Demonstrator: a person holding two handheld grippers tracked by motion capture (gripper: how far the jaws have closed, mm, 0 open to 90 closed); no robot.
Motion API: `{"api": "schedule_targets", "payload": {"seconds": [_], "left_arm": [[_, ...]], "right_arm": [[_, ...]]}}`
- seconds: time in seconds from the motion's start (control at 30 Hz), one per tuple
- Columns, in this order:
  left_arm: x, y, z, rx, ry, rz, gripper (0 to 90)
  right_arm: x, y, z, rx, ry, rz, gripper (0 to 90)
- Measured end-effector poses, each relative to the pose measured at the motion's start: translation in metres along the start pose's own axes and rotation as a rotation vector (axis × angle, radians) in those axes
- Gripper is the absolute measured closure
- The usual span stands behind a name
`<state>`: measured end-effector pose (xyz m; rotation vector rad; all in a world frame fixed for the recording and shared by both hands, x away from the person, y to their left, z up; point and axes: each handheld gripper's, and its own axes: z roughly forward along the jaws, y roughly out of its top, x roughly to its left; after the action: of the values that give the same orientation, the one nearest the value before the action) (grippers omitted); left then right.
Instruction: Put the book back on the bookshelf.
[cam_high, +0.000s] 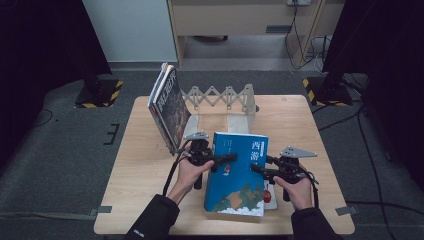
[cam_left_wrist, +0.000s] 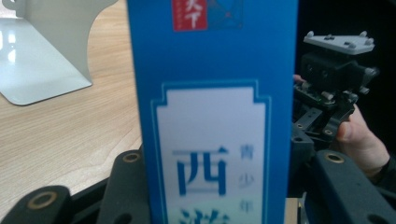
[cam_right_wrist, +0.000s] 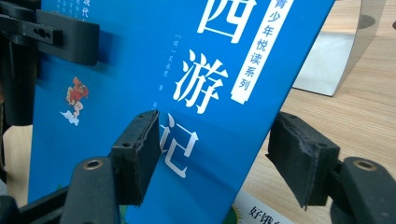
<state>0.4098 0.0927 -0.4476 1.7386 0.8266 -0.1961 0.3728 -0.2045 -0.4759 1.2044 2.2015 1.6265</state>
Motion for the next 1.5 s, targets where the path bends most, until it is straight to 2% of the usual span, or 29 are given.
{"api": "schedule_targets", "payload": {"seconds": [0.07, 0.17, 0.23, 0.4, 0.47, 0.5, 0.6, 0.67, 0.77, 0.93, 1.1, 1.27, 1.3, 1.33, 1.47, 1.5], "left_arm": [[-0.001, 0.001, 0.002, 0.016, -0.009, 0.009, 49.7], [-0.001, 0.002, 0.004, 0.028, 0.001, 0.015, 53.4], [0.000, 0.001, 0.005, 0.035, 0.007, 0.008, 56.9], [-0.001, 0.001, 0.006, 0.056, 0.012, 0.009, 58.9], [-0.001, 0.001, 0.004, 0.075, 0.011, 0.000, 59.5], [-0.002, -0.001, 0.003, 0.072, 0.015, -0.017, 59.8], [-0.002, -0.001, 0.001, 0.063, 0.012, -0.030, 60.5], [-0.005, -0.001, -0.001, 0.055, 0.008, -0.043, 60.8], [-0.008, 0.000, -0.003, 0.052, 0.006, -0.053, 61.0], [-0.016, 0.003, -0.007, 0.052, 0.001, -0.044, 61.2], [-0.021, 0.009, -0.017, 0.025, 0.003, -0.058, 61.3], [-0.025, 0.015, -0.031, -0.020, 0.021, -0.047, 61.2], [-0.028, 0.020, -0.040, -0.044, 0.030, -0.041, 61.3], [-0.029, 0.023, -0.044, -0.052, 0.031, -0.037, 61.2], [-0.035, 0.034, -0.063, -0.086, 0.081, 0.005, 61.2], [-0.035, 0.036, -0.067, -0.101, 0.089, 0.003, 61.2]], "right_arm": [[0.000, 0.000, 0.000, 0.005, 0.005, -0.005, 34.9], [0.001, 0.000, 0.001, 0.009, 0.015, -0.005, 34.9], [0.001, 0.000, 0.001, 0.017, 0.016, -0.004, 34.9], [0.000, -0.001, 0.002, 0.033, 0.021, 0.006, 34.8], [0.000, -0.002, 0.003, 0.051, 0.034, 0.008, 34.5], [0.000, -0.003, 0.003, 0.052, 0.039, 0.010, 34.4], [0.000, -0.003, 0.003, 0.049, 0.046, 0.013, 34.2], [0.000, -0.003, 0.003, 0.035, 0.056, 0.017, 34.1], [-0.002, -0.004, -0.001, 0.002, 0.064, 0.028, 38.5], [-0.006, -0.005, -0.007, -0.044, 0.078, 0.060, 34.6], [-0.008, -0.003, -0.013, -0.083, 0.086, 0.074, 33.5], [-0.013, -0.004, -0.018, -0.100, 0.057, 0.082, 33.0], [-0.016, -0.005, -0.020, -0.097, 0.027, 0.083, 32.6], [-0.018, -0.005, -0.021, -0.086, 0.002, 0.078, 32.2], [-0.024, -0.009, -0.024, -0.031, -0.105, 0.056, 29.0], [-0.026, -0.010, -0.024, -0.016, -0.129, 0.053, 28.2]]}}
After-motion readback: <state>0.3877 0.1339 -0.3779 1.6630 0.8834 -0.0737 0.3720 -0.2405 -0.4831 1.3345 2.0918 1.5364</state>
